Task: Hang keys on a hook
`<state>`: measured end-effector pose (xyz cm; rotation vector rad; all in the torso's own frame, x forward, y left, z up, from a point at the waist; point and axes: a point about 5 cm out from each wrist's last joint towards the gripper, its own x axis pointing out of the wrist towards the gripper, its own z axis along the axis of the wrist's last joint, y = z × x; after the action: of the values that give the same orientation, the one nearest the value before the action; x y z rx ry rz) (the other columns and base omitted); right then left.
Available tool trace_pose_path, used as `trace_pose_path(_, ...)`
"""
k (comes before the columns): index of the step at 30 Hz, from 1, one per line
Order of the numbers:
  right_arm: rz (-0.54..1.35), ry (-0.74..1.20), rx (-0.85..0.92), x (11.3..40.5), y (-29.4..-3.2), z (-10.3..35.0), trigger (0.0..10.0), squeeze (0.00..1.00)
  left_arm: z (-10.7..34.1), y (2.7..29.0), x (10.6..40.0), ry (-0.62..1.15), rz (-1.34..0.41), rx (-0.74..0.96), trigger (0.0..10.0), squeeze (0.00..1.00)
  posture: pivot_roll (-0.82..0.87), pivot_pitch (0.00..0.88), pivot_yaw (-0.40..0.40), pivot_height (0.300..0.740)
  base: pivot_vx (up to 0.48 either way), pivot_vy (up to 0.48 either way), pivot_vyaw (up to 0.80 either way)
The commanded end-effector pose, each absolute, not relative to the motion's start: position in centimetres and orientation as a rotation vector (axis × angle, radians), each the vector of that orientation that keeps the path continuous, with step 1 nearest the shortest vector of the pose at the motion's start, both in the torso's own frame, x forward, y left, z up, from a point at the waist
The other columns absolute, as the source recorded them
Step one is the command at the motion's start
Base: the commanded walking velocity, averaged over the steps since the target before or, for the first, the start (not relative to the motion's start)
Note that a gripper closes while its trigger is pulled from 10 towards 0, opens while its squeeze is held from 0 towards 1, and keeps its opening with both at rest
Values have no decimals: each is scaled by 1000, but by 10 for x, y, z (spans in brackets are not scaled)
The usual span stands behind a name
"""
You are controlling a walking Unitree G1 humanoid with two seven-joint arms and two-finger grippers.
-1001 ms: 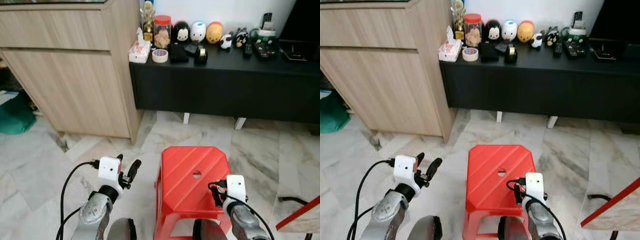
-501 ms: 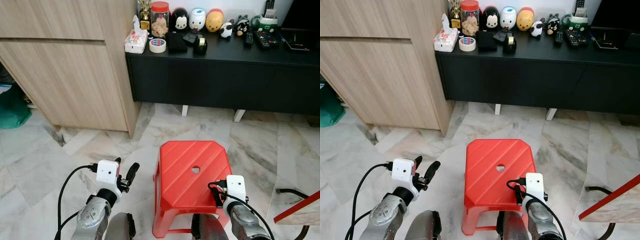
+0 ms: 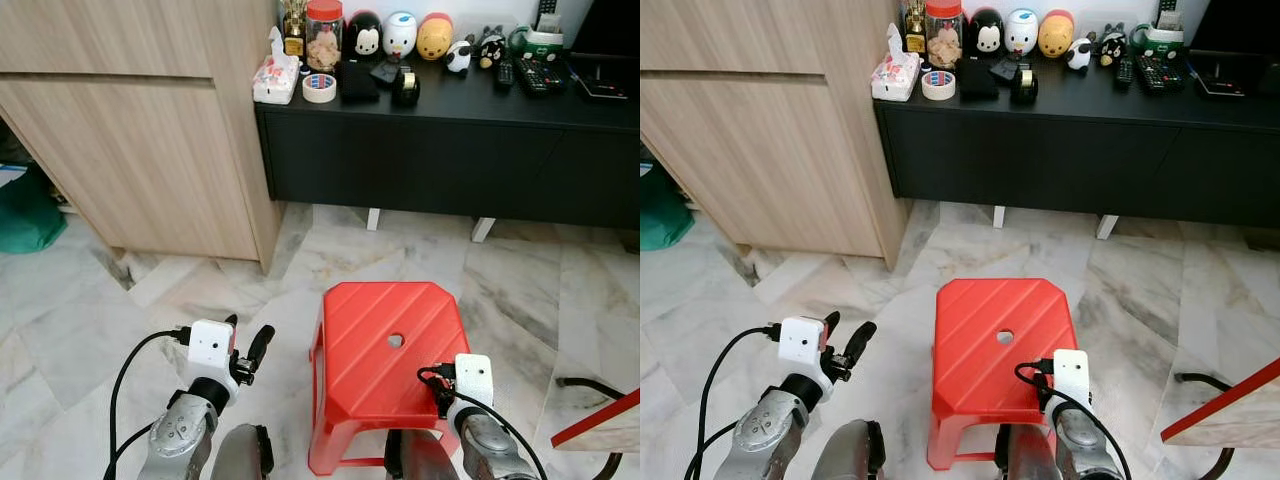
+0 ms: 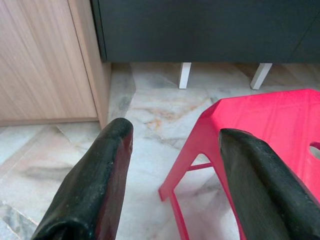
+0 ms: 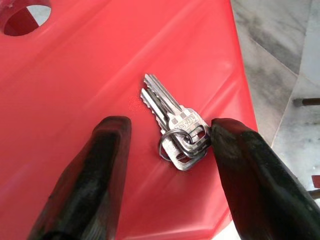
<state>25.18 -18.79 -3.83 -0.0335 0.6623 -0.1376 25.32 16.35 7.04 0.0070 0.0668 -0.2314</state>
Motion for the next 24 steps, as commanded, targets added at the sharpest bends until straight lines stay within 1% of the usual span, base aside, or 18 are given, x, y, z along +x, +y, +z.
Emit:
trace_pose_path(1,-195,749,-46,231,-196,-53,0,0,70,167,253,82,-220,21,10000,0,43,142,-12,621,0,0,0)
trace_pose_path(9,-211,742,-85,230,-198,-53,0,0,73,168,257,69,-217,28,10000,0,45,132,-13,621,0,0,0)
trace_pose_path(24,-209,692,-93,248,-195,-41,0,0,78,175,264,55,-193,46,10000,0,63,83,-14,621,0,0,0)
